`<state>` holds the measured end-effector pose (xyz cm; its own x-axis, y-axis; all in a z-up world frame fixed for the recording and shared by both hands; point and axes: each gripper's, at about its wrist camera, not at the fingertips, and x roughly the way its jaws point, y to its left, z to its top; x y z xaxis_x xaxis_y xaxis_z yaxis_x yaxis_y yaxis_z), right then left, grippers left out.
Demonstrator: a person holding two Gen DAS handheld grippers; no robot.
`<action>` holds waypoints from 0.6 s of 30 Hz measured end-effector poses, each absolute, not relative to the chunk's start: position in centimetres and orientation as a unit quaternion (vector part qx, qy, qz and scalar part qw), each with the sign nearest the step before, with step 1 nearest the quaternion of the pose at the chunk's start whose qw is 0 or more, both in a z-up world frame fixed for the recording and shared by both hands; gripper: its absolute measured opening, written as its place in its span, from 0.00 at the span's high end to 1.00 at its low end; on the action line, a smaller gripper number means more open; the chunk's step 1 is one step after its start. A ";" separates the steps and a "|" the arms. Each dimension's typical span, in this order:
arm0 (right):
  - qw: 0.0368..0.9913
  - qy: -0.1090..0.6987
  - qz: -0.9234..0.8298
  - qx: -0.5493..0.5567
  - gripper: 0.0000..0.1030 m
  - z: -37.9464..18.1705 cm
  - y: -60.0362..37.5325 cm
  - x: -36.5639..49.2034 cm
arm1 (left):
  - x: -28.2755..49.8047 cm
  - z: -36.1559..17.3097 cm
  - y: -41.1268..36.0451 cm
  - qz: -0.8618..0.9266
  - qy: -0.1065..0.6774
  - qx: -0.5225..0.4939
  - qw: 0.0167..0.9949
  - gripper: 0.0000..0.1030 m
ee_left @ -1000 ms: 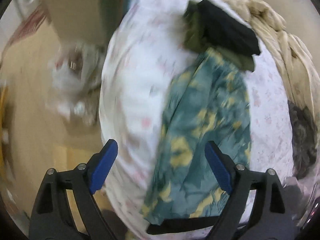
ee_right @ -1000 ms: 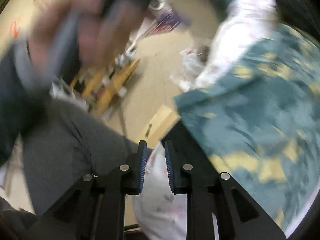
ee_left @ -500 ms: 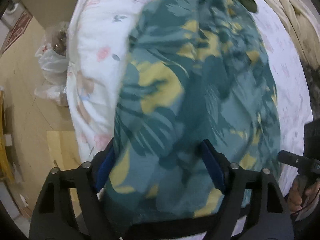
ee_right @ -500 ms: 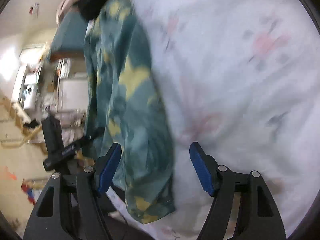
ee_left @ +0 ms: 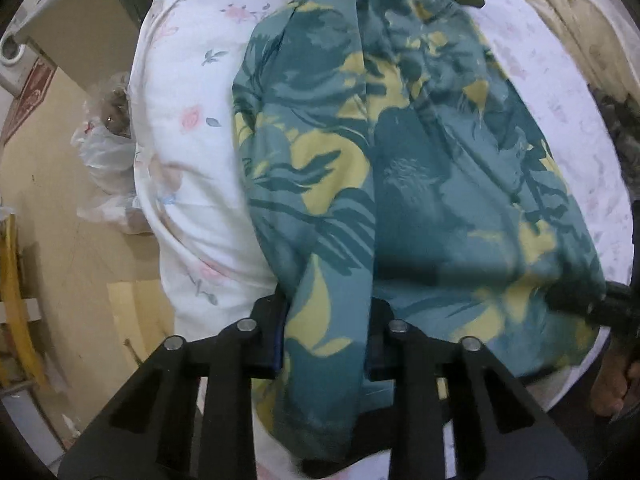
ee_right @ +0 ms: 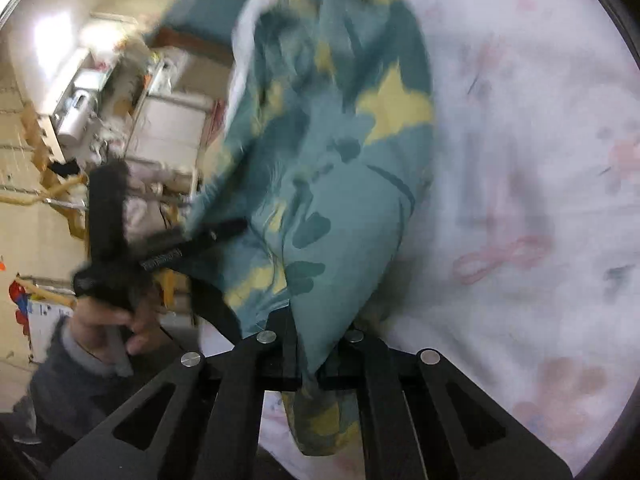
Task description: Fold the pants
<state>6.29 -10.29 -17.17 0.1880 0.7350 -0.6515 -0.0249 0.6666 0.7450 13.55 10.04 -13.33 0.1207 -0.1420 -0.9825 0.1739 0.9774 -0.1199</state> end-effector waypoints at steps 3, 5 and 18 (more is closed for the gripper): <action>0.679 0.610 0.253 0.321 0.96 -19.1 -10.9 6.4 | 14.0 -13.8 10.3 -0.105 0.662 -0.001 0.742 0.58; 0.676 0.612 0.251 0.324 0.96 -19.7 -10.5 6.5 | 14.3 -14.3 10.0 -0.108 0.668 -0.009 0.737 0.53; 0.673 0.624 0.232 0.321 0.91 -21.1 -9.1 6.8 | 12.4 -13.4 6.3 -0.150 0.630 0.076 0.758 0.99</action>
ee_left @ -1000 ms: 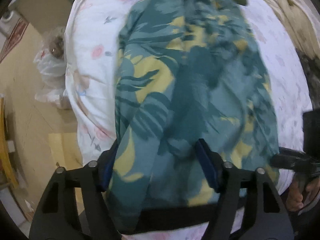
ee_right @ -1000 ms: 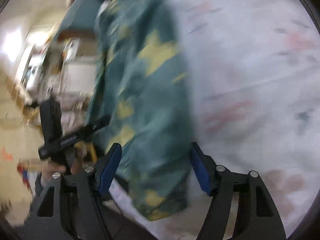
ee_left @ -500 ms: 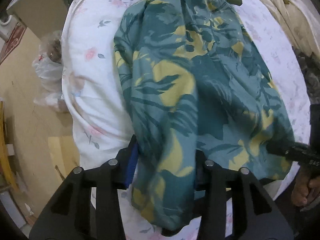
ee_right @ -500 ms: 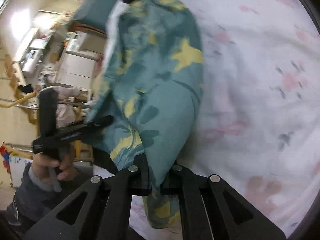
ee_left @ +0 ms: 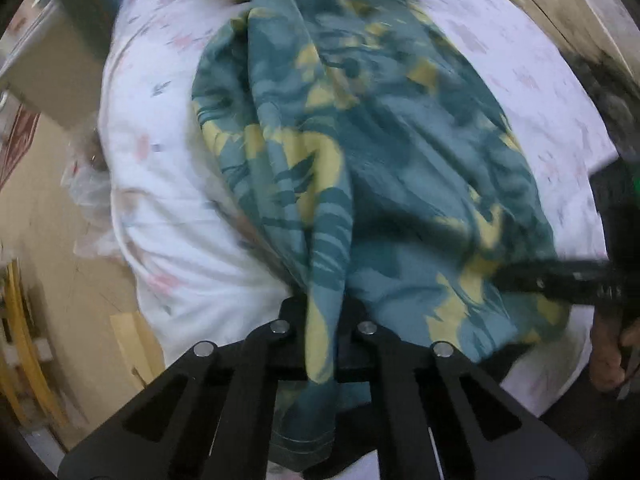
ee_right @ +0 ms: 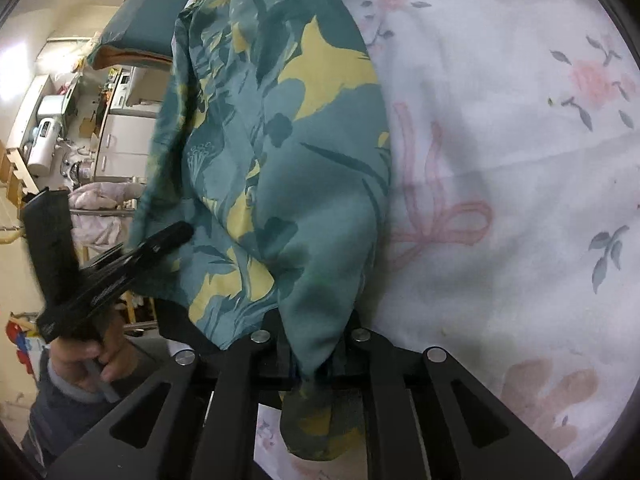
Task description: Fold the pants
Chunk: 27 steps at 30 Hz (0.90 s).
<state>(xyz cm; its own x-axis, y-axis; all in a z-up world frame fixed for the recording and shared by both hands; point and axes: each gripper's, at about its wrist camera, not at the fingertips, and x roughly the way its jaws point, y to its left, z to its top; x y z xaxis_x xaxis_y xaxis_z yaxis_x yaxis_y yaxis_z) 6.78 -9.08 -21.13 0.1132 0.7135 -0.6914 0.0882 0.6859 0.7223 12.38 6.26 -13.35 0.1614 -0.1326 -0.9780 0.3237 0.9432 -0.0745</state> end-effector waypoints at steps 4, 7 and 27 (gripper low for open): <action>0.698 0.593 0.260 0.305 0.95 -17.9 -8.5 6.7 | 12.3 -13.7 7.8 -0.131 0.646 0.011 0.752 0.99; 0.710 0.555 0.291 0.322 0.96 -13.8 -9.3 6.0 | 11.5 -10.8 9.7 -0.136 0.626 -0.064 0.765 0.99; 0.822 0.309 0.338 0.339 0.96 16.9 -20.4 1.8 | 10.1 16.6 8.6 -0.276 0.390 -0.234 0.847 0.99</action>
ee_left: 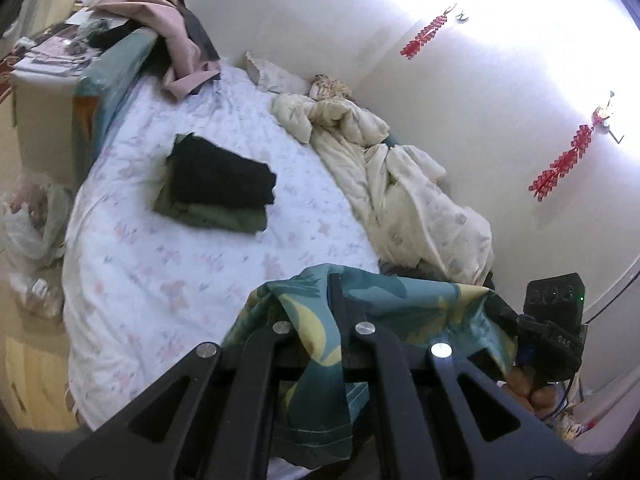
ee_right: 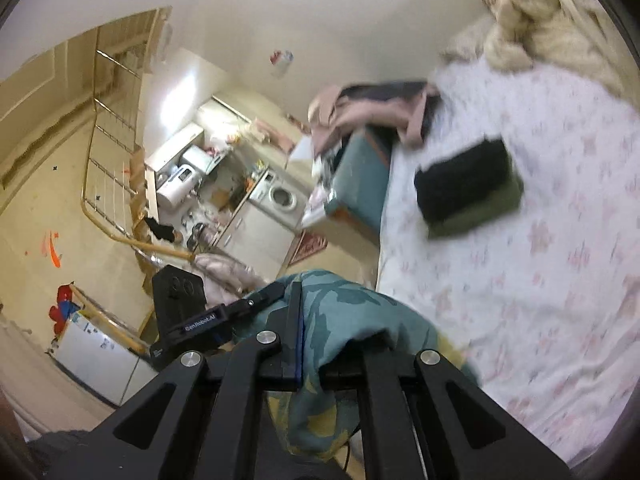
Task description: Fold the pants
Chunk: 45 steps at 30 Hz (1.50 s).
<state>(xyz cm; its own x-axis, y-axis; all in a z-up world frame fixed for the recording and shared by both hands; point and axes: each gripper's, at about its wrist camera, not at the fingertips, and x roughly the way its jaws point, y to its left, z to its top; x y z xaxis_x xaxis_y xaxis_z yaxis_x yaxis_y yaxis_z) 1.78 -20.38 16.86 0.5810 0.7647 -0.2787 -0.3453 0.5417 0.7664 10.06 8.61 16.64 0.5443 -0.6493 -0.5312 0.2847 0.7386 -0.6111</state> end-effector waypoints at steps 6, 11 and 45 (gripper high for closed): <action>0.833 0.314 0.312 0.332 0.96 17.4 -22.6 7.6 | 16.4 17.6 6.4 -0.262 0.365 -0.228 0.864 0.99; 0.841 0.322 0.297 0.316 0.96 15.8 -23.0 8.6 | 17.0 16.5 5.6 -0.268 0.342 -0.202 0.878 0.99; 0.678 0.701 0.142 0.171 0.76 -16.5 -18.1 1.6 | 10.0 -13.8 -3.3 -0.089 0.660 0.090 0.741 0.58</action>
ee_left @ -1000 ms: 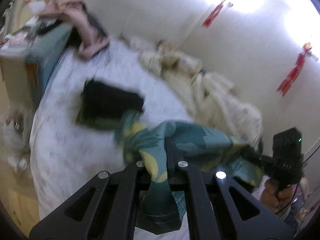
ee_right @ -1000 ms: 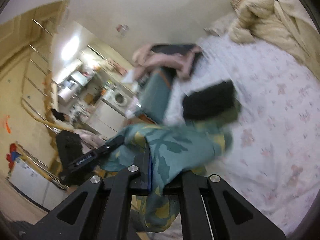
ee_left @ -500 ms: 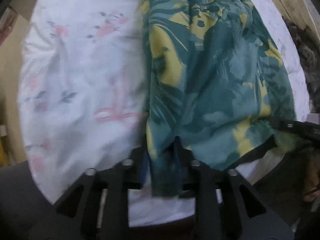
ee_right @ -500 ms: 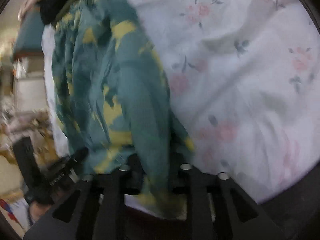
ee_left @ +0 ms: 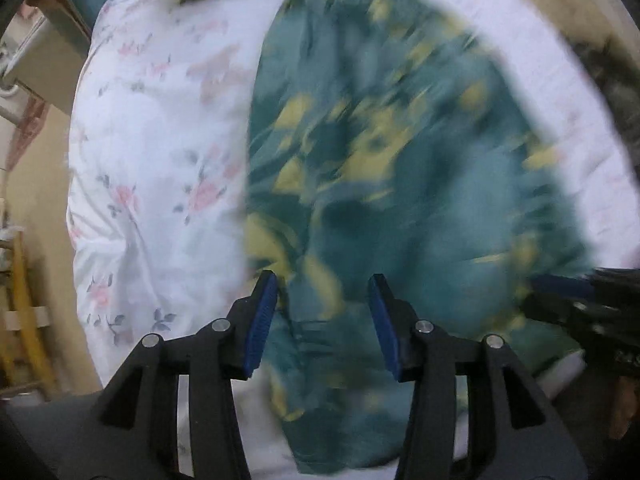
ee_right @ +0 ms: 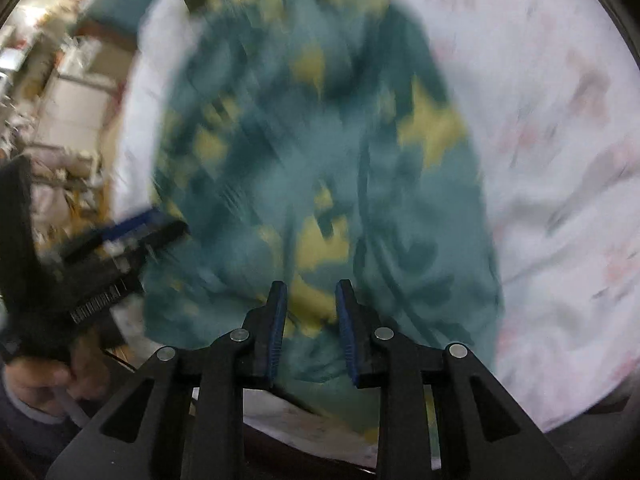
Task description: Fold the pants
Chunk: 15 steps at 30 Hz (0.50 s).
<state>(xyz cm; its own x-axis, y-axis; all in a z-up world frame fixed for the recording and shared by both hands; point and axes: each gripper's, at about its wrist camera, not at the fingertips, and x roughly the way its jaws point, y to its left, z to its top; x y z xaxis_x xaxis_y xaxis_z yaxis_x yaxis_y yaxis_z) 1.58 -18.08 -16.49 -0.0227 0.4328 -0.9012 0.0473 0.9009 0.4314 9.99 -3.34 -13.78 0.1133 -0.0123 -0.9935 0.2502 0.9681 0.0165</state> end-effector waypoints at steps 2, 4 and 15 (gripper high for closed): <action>0.662 0.707 0.144 0.203 0.76 -17.2 -18.9 0.8 | 10.8 -15.3 -1.6 -0.069 0.683 0.063 0.724 0.42; 0.662 0.705 0.139 0.212 0.75 -16.3 -19.5 0.7 | 11.7 -14.9 0.2 -0.056 0.693 -0.007 0.719 0.42; 0.788 0.561 0.146 0.209 0.47 -7.3 -25.6 14.2 | 19.4 -5.3 -2.0 -0.133 0.582 -0.019 0.802 0.48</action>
<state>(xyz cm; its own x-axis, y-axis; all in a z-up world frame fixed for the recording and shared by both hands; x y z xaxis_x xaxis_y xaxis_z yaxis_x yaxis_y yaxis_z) 14.24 -25.57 -7.34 0.3283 0.4651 -0.8221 0.0039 0.8697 0.4936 19.41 -2.03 -5.25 0.2883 -0.2354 -0.9282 0.1914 0.9639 -0.1850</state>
